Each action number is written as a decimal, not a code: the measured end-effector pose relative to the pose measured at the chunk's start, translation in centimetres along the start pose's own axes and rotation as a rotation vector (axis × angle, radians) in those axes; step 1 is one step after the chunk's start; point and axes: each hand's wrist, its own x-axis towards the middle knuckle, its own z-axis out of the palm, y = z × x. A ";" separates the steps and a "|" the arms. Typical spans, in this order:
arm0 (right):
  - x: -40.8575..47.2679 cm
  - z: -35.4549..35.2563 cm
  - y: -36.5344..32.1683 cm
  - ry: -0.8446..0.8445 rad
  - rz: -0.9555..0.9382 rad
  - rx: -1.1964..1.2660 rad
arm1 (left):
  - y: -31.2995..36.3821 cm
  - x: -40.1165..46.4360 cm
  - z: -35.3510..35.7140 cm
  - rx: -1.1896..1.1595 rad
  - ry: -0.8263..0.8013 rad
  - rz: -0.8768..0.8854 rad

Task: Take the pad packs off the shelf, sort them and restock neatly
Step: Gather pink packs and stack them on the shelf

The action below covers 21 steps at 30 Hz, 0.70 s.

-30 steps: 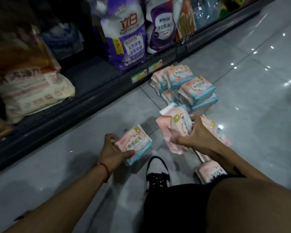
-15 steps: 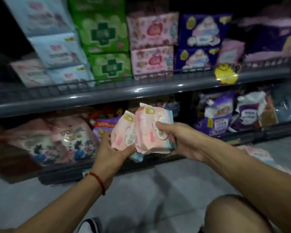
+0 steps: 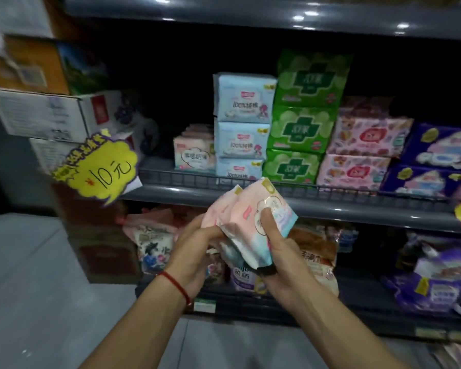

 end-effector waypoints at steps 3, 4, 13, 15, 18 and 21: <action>1.3 1.9 1.5 0.050 -0.059 0.081 | 0.4 0.5 -0.3 -0.063 0.031 0.048; 1.8 2.9 1.6 0.081 -0.068 0.097 | 0.3 0.6 -0.5 -0.088 0.065 0.081; 3.0 10.6 2.6 -0.136 -0.006 0.176 | 2.8 1.6 -4.5 0.052 0.252 0.454; 3.4 10.5 1.9 -0.223 0.069 0.192 | 3.8 2.6 -6.0 0.042 0.252 0.467; 4.4 9.9 0.7 -0.273 0.031 0.101 | 5.9 4.7 -7.3 -0.025 0.209 0.453; 5.4 9.3 -0.2 -0.221 -0.196 -0.143 | 8.6 7.6 -8.2 0.036 0.118 0.486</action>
